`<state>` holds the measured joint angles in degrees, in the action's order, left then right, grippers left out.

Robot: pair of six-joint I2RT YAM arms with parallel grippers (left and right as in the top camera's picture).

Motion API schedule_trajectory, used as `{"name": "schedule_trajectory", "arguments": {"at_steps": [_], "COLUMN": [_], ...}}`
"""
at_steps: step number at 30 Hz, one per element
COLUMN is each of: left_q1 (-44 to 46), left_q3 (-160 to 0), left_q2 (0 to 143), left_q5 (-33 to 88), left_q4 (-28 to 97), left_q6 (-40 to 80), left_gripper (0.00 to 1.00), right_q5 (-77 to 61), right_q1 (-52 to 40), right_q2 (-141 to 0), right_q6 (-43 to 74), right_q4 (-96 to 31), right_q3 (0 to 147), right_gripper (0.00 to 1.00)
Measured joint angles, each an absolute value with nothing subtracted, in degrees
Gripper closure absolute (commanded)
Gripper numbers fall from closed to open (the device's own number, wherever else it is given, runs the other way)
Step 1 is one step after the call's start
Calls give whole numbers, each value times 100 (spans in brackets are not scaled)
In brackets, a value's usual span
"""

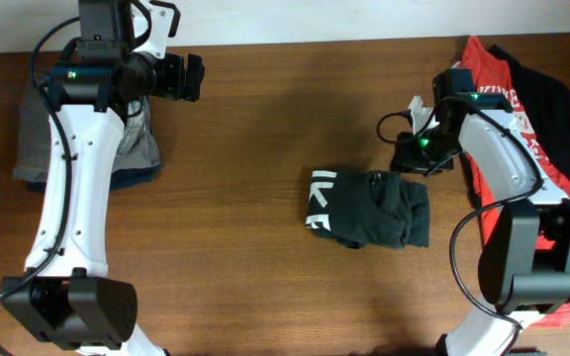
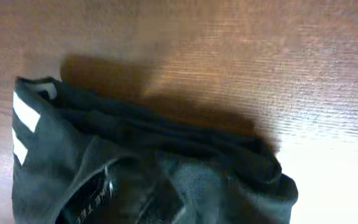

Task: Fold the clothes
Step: 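Lift the right gripper off the bundle and retract it rightward, then reach the left gripper to the green bundle and grasp it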

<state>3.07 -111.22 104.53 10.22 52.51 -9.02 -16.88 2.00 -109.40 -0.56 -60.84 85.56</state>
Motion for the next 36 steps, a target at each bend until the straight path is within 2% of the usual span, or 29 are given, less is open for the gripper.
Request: {"name": "schedule_trajectory", "arguments": {"at_steps": [6,12,19,26,36], "left_q1": [309,744,2180,3677,5349], "left_q3": [-11122,-11122,-11122,-11122,-11122], "left_q2": [10453,10460,10849,11531,12171], "left_q5": [1022,1068,1129,1098,268], "left_q4": [5247,5297,5339,5269,4635], "left_q6": [-902,-902,-805,-115,1135], "left_gripper": [1,1,1,1,1], "right_q5": [-1745,-1811,-1813,-1791,-1787], "right_q1": [541,1334,2169,2663,2768], "right_q2": [-10943,-10777,-10726,-10726,-10724], "right_q6": [19,150,178,196,305], "right_q4": [-7129,-7332,-7352,-7295,-7196], "right_q3": [9174,9657,9666,9666,9666], "right_gripper": [10,7,6,3,3]}}
